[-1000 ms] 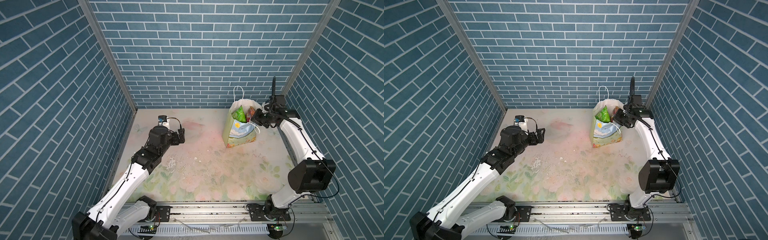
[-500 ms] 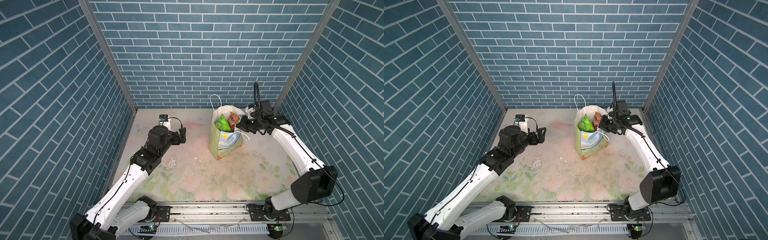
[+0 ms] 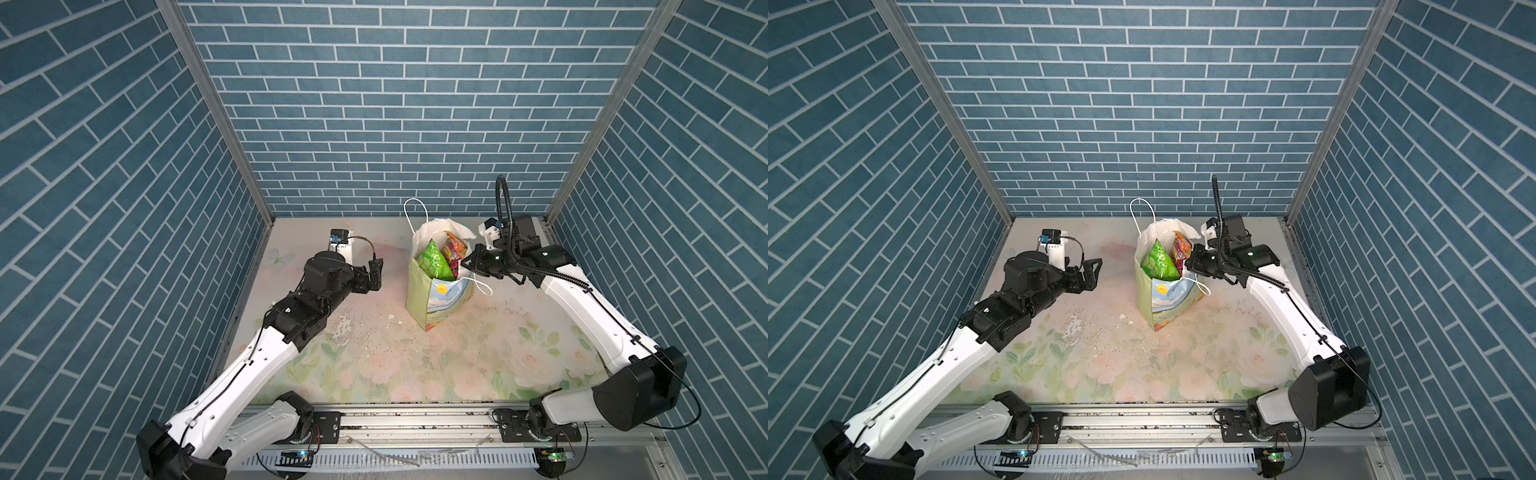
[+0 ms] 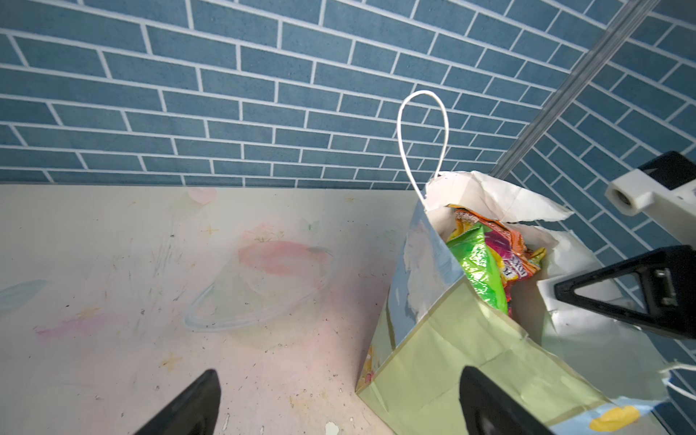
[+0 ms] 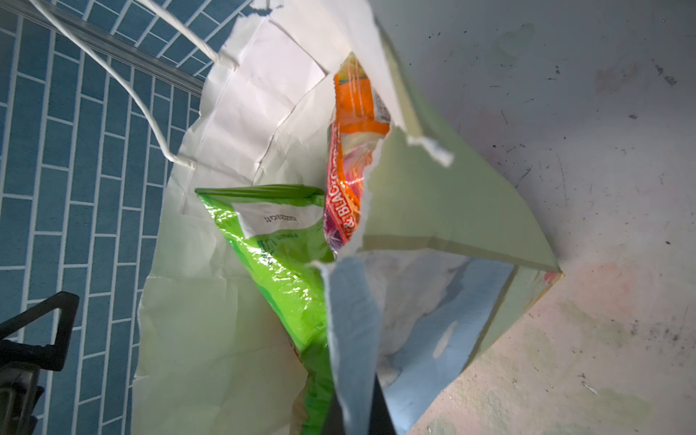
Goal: Take the snacks out of the paper bag
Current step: Move the paper bag to the center of the table.
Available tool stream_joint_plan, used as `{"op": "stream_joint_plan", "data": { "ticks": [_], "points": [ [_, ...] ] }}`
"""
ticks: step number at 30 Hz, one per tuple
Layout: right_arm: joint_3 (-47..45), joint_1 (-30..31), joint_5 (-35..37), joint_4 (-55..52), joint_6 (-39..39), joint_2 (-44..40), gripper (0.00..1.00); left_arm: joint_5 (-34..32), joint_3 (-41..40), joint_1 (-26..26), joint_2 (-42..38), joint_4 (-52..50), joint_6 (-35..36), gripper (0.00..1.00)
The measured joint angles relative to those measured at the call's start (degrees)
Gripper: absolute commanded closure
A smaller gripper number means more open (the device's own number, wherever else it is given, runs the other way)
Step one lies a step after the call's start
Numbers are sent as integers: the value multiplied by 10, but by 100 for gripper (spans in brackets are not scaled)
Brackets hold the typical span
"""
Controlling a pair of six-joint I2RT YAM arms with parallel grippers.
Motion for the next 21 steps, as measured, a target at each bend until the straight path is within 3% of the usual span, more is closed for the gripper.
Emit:
{"op": "stream_joint_plan", "data": {
  "ticks": [3, 12, 21],
  "points": [
    [-4, 0, -3, 7, 3, -7, 74, -5, 39, -28, 18, -15, 6, 0],
    [-9, 2, -4, 47, -6, -67, 33, -10, 153, -112, 100, -47, 23, 0],
    [-88, 2, 59, 60, -21, -146, 24, 17, 227, -140, 200, -91, 26, 0]
  ]
}}
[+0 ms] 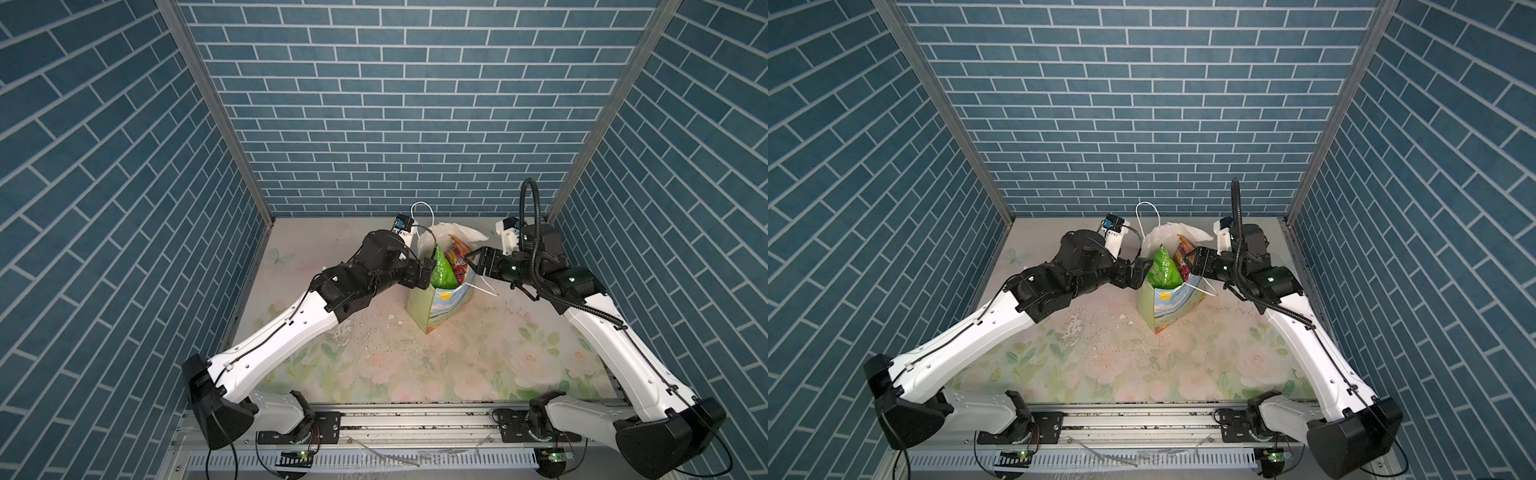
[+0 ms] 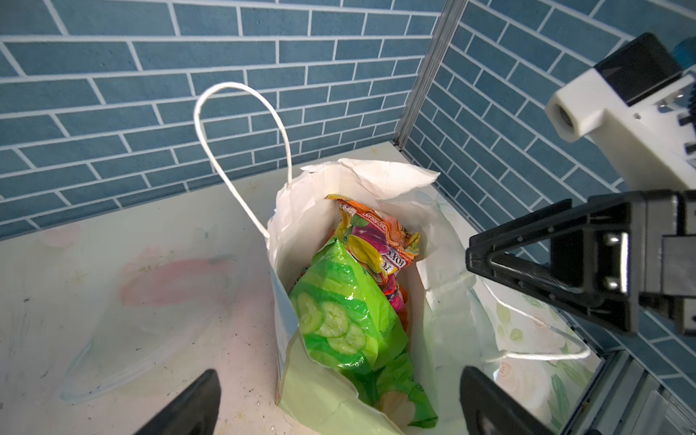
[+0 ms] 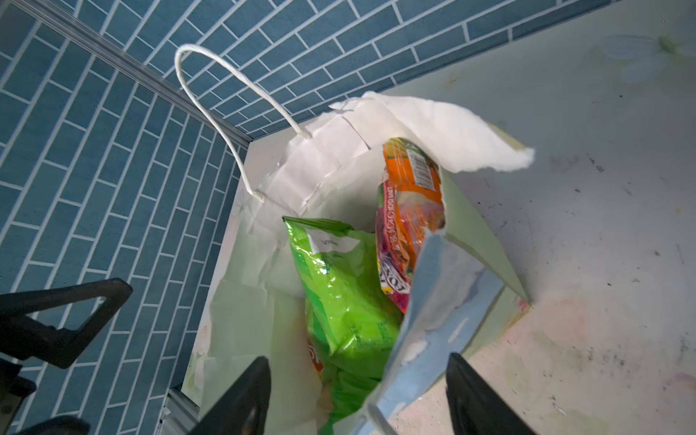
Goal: Take the snacks out of the paper bag
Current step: Move the paper bag to the center of the table, then pick up the snack from the paper bag.
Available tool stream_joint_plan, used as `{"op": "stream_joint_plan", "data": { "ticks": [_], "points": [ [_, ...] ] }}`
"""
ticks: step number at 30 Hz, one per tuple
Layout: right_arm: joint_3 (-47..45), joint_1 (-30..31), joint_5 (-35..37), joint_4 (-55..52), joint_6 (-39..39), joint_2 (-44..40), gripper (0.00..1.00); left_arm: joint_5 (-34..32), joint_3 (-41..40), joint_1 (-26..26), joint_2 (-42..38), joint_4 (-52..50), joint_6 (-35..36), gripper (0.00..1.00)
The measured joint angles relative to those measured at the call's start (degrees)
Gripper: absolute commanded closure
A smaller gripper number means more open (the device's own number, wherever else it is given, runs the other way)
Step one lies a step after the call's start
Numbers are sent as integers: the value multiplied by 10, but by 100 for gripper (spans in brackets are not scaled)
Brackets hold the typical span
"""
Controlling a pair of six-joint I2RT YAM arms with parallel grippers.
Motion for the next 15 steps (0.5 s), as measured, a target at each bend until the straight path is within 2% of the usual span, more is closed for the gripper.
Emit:
{"op": "stream_joint_plan", "data": {
  "ticks": [10, 15],
  "points": [
    [-102, 0, 34, 35, -11, -94, 20, 35, 87, -6, 87, -37, -6, 10],
    [-132, 0, 46, 53, -15, -126, 20, 53, 139, -7, 127, -63, -10, 20]
  ]
}}
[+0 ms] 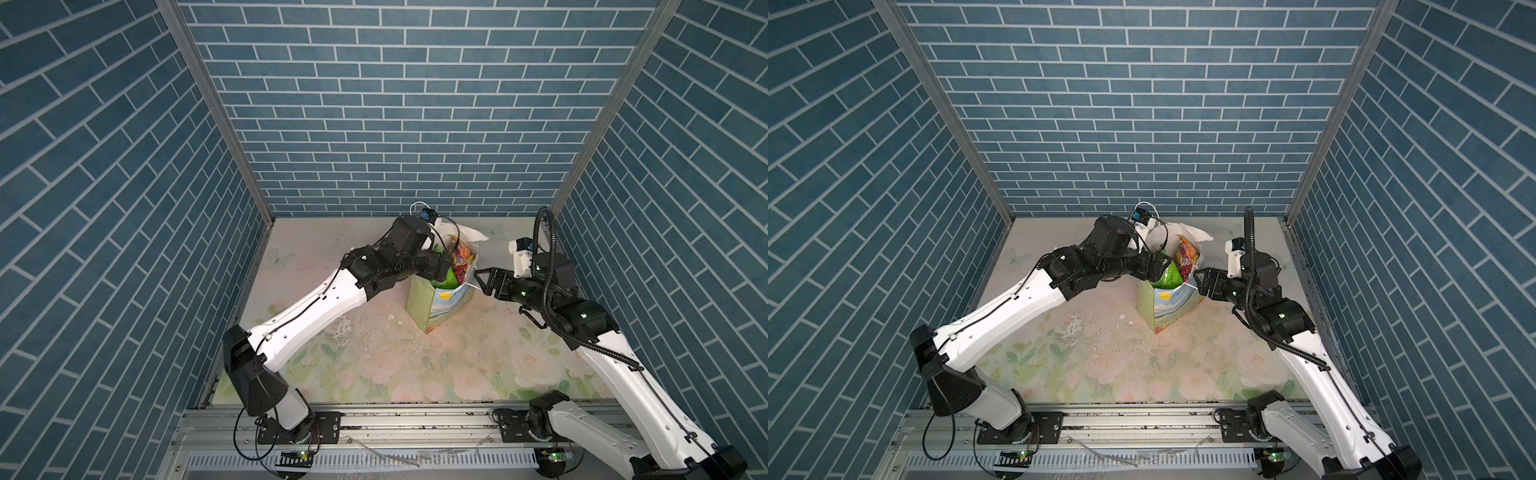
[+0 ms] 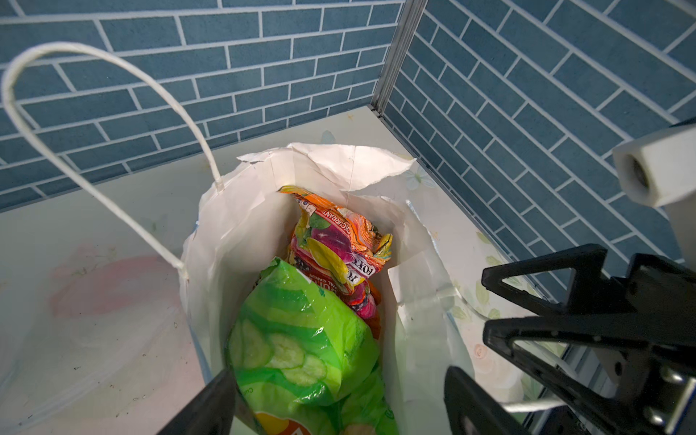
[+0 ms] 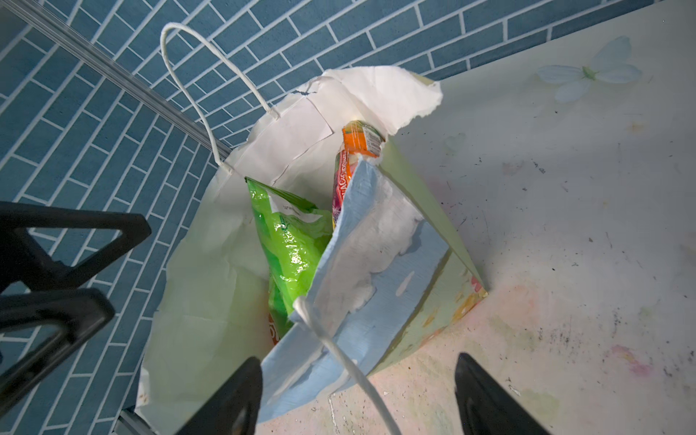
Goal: Take the snacks out of the paper bag
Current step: Pick up the snack from the paper bag.
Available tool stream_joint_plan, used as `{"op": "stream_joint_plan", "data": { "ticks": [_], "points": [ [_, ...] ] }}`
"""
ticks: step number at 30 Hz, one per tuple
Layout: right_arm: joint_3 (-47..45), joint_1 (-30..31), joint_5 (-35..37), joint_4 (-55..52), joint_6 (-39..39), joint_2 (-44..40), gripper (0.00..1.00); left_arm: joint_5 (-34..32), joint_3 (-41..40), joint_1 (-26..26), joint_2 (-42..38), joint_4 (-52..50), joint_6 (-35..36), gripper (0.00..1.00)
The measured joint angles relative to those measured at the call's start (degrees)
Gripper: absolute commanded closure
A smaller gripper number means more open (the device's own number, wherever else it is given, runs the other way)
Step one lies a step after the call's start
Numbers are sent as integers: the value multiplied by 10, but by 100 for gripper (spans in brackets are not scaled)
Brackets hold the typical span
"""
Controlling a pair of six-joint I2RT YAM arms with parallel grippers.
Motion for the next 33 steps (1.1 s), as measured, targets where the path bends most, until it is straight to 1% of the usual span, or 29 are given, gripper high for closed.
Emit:
{"op": "stream_joint_plan", "data": {
  "ticks": [2, 5, 9, 12, 17, 19, 23, 28, 33],
  "points": [
    [-10, 0, 5, 5, -1, -10, 20, 7, 19, 0, 15, -9, 1, 23],
    [-23, 0, 12, 9, -1, -26, 20, 9, 46, -2, 38, -27, 4, 24],
    [-39, 0, 21, 12, -1, -46, 20, -12, 76, -2, 70, -55, 10, 24],
    [-46, 0, 26, 12, -2, -61, 20, -31, 95, -2, 94, -73, 16, 28],
    [-59, 0, 29, 12, -2, -92, 21, -54, 107, -2, 118, -82, 22, 30],
    [-67, 0, 29, 12, -2, -103, 21, -59, 114, -2, 127, -84, 23, 35],
    [-77, 0, 30, 10, -1, -115, 21, -69, 136, -2, 143, -87, 27, 38],
    [-79, 0, 30, 2, -1, -127, 22, -78, 155, 7, 164, -89, 32, 39],
    [-84, 0, 30, -9, -1, -144, 22, -83, 167, 21, 181, -93, 34, 45]
  ]
}}
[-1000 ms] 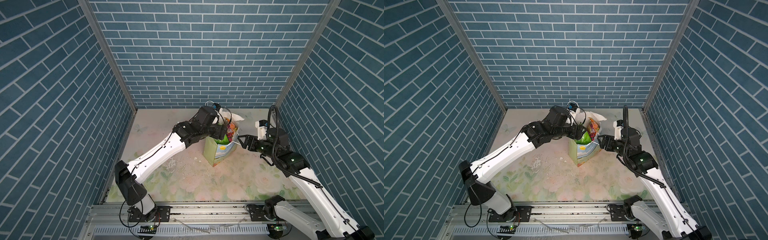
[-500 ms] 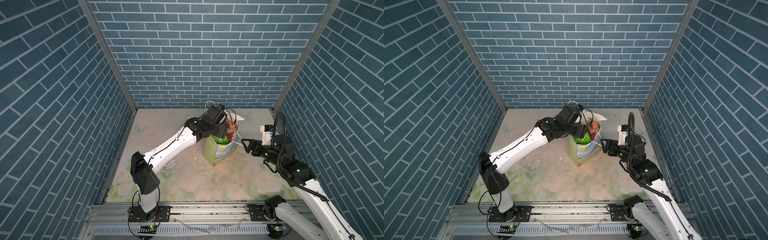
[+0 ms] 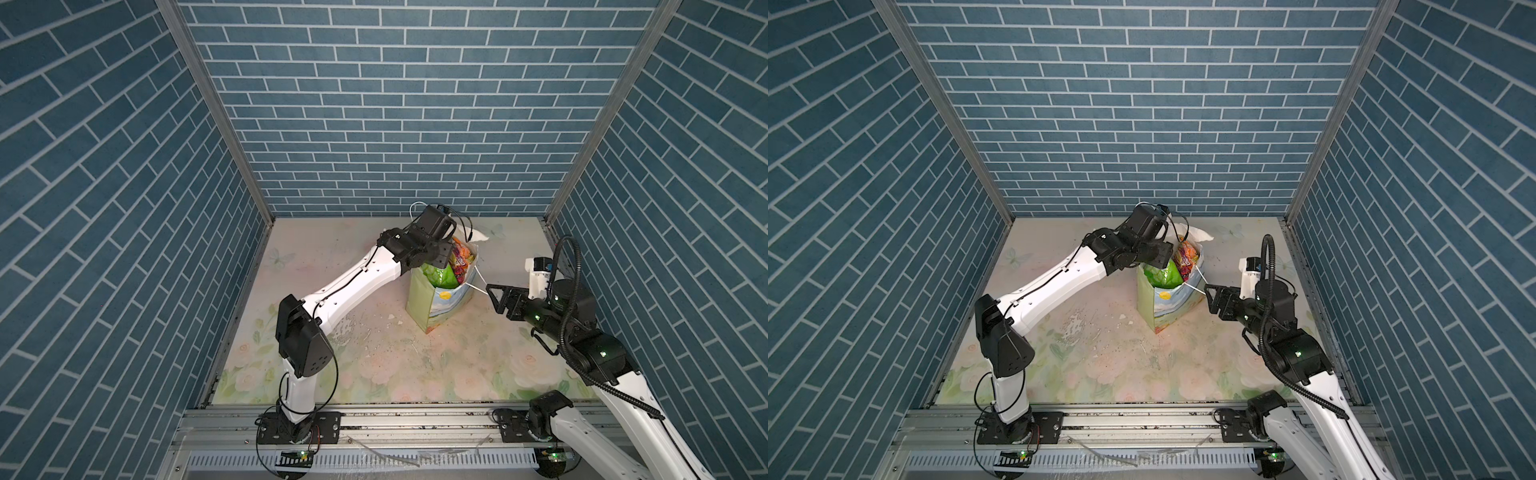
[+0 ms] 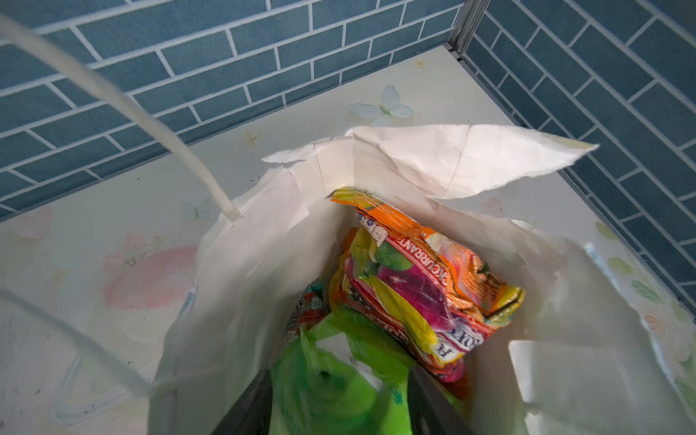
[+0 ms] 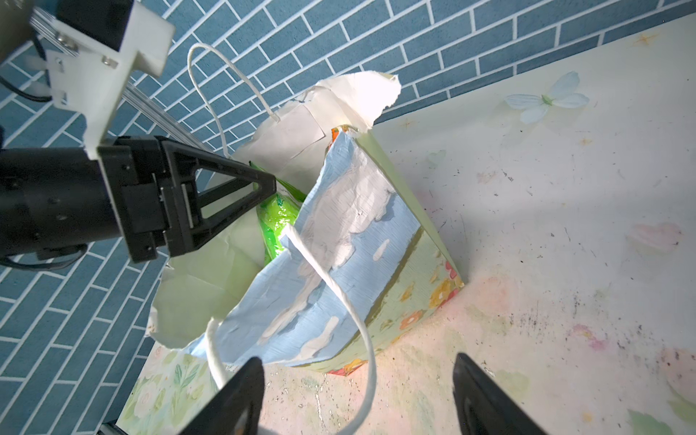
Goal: Take the snacks out of the paper bag
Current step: Pick up the snack from the paper bag.
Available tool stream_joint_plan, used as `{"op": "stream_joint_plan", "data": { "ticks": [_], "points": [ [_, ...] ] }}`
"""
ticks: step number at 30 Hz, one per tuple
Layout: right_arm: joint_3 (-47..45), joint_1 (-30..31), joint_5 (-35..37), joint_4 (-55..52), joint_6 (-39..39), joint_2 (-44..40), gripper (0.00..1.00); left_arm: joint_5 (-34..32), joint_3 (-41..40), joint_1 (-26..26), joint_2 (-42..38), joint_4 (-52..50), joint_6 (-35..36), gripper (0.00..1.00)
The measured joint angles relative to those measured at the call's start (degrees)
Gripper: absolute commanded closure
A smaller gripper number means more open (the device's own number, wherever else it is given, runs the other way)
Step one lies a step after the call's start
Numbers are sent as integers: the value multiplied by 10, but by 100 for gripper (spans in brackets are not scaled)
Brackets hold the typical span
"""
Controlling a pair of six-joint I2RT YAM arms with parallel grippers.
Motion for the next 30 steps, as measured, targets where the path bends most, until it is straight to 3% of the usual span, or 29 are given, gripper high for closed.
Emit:
{"op": "stream_joint_plan", "data": {
  "ticks": [3, 11, 13, 15, 18, 27, 30],
  "points": [
    [-8, 0, 0, -7, 0, -10, 22, -9, 3, 3, 2, 0, 2, 52],
    [-11, 0, 3, -13, 0, -12, 22, -7, 35, 3, 26, -4, 8, 57],
    [-11, 0, 4, -13, 0, -12, 22, -5, 40, 3, 33, -4, 9, 53],
    [-11, 0, 5, -13, 0, -12, 22, -3, 43, 3, 37, -6, 13, 43],
    [-11, 0, 6, -13, 0, -12, 22, -3, 49, 3, 40, -9, 13, 42],
    [-12, 0, 17, -19, 0, -17, 22, -7, 65, 3, 62, -13, 17, 57],
    [-13, 0, 19, -22, 0, -19, 22, -6, 75, 3, 72, -19, 17, 69]
  ]
}}
